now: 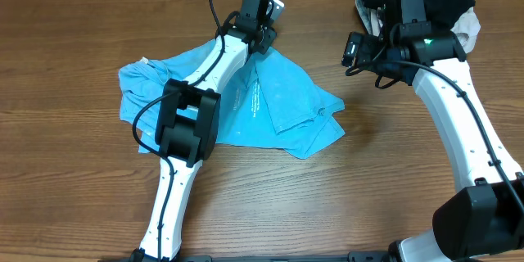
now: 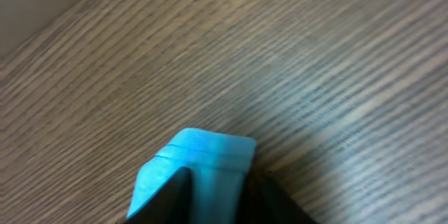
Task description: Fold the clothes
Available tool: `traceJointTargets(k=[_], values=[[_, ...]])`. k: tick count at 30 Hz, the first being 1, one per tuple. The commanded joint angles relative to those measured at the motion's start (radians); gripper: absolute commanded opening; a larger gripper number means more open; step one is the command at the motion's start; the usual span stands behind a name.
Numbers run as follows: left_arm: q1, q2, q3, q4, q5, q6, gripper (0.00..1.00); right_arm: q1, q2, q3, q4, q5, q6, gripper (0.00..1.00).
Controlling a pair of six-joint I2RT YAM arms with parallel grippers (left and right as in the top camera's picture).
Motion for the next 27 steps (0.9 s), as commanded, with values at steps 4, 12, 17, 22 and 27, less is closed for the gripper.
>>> traceJointTargets(k=[4,12,17,22,27], values=[[0.005,0.014,0.019,0.014,-0.099,-0.046,0.04,-0.001,0.0,0.007,0.013,0.006,-0.002,1.0],[0.005,0.013,0.154,-0.158,-0.13,-0.081,0.04,-0.001,0.001,0.007,0.014,0.006,-0.002,1.0],[0.005,0.013,0.39,-0.398,-0.186,-0.115,0.04,-0.001,0.002,0.007,0.012,-0.003,-0.002,1.0],[0.012,0.013,0.645,-0.653,-0.225,-0.138,0.04,0.0,0.002,0.007,-0.003,-0.051,-0.007,1.0],[0.037,0.013,0.86,-0.863,-0.234,-0.22,0.04,0.001,0.002,0.007,-0.069,-0.195,-0.139,1.0]])
